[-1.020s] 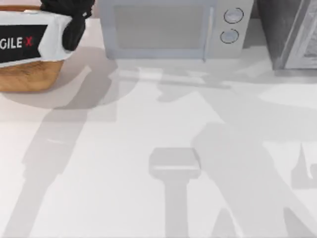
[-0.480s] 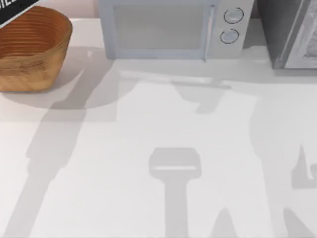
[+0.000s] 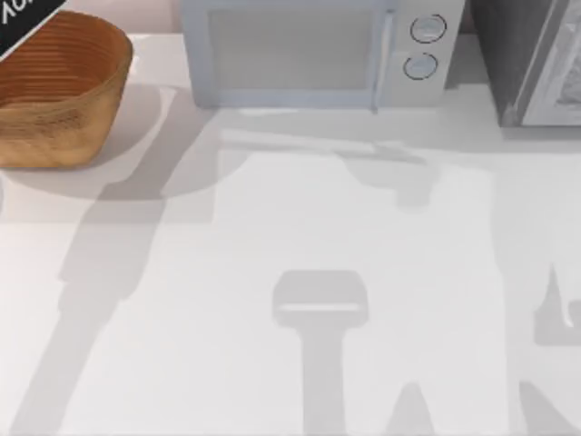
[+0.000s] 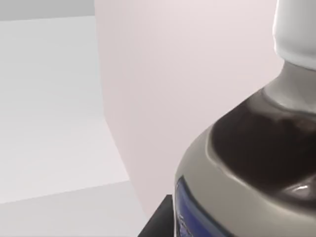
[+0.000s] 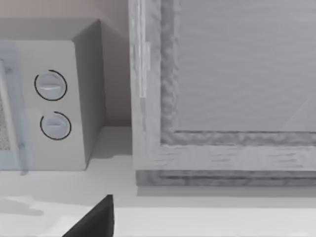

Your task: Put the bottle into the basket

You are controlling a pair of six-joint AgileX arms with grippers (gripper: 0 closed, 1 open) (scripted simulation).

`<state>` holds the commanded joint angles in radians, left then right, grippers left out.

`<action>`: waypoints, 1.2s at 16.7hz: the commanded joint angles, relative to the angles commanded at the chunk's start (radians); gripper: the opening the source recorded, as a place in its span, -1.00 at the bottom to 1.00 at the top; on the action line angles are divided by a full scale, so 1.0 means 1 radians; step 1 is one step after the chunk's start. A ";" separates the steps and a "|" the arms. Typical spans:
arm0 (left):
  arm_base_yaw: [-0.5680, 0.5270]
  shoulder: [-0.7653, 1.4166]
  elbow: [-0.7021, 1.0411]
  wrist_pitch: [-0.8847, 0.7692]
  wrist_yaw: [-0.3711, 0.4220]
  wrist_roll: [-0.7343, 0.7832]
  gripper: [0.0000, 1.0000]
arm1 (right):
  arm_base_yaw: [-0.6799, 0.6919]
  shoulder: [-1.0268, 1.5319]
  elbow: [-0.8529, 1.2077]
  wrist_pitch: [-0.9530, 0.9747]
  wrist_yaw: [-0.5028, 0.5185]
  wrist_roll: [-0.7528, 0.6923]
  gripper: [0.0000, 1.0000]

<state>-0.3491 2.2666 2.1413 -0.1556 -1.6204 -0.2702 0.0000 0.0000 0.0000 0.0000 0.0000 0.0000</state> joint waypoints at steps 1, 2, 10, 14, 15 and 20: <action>0.000 0.000 0.000 0.000 0.000 0.000 -1.00 | 0.000 0.000 0.000 0.000 0.000 0.000 1.00; 0.000 0.000 0.000 0.000 0.000 0.000 -1.00 | 0.000 0.000 0.000 0.000 0.000 0.000 1.00; 0.020 0.031 -0.018 0.139 0.044 0.111 -1.00 | 0.000 0.000 0.000 0.000 0.000 0.000 1.00; 0.042 0.043 -0.082 0.393 0.051 0.278 -1.00 | 0.000 0.000 0.000 0.000 0.000 0.000 1.00; 0.047 0.045 -0.101 0.464 0.055 0.327 -1.00 | 0.000 0.000 0.000 0.000 0.000 0.000 1.00; 0.073 0.050 -0.206 0.837 0.080 0.575 -1.00 | 0.000 0.000 0.000 0.000 0.000 0.000 1.00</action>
<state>-0.2756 2.3170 1.9348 0.6818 -1.5400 0.3048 0.0000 0.0000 0.0000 0.0000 0.0000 0.0000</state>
